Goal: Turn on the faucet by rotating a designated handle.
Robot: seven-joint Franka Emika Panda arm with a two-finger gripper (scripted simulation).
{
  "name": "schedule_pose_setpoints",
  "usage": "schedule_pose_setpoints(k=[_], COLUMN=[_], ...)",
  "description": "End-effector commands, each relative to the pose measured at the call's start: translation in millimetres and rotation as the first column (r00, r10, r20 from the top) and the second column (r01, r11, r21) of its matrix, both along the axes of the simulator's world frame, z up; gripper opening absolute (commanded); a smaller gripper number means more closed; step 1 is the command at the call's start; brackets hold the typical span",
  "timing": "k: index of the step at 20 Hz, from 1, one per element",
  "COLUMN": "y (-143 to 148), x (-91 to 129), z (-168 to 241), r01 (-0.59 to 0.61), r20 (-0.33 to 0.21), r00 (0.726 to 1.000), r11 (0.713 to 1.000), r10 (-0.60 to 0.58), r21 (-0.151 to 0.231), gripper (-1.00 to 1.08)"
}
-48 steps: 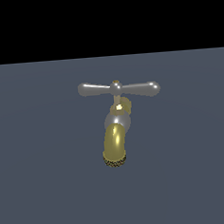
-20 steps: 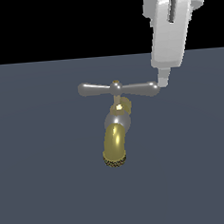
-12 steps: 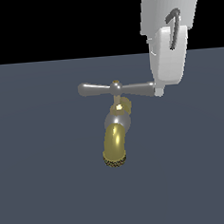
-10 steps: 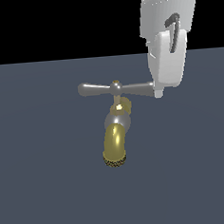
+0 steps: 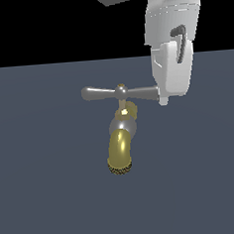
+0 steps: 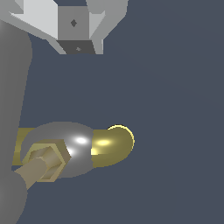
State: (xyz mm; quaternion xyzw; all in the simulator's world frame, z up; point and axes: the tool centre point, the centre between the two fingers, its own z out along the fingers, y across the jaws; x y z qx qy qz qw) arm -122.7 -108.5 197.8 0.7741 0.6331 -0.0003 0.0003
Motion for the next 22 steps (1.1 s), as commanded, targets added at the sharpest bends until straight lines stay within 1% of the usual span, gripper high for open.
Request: schedule_pose_setpoints(k=[1, 4, 22], y=[0.0, 0.1, -13.2], x=[0.3, 0.3, 44.4], z=[-0.3, -0.2, -0.3], r01=[-0.002, -0.002, -0.002], r20=[0.000, 0.000, 0.000], r00=[1.000, 1.000, 1.000], r11=[1.000, 1.000, 1.000], r10=[0.002, 0.002, 0.002], r21=[0.000, 0.000, 0.001], gripper=[-1.00, -1.00, -1.00])
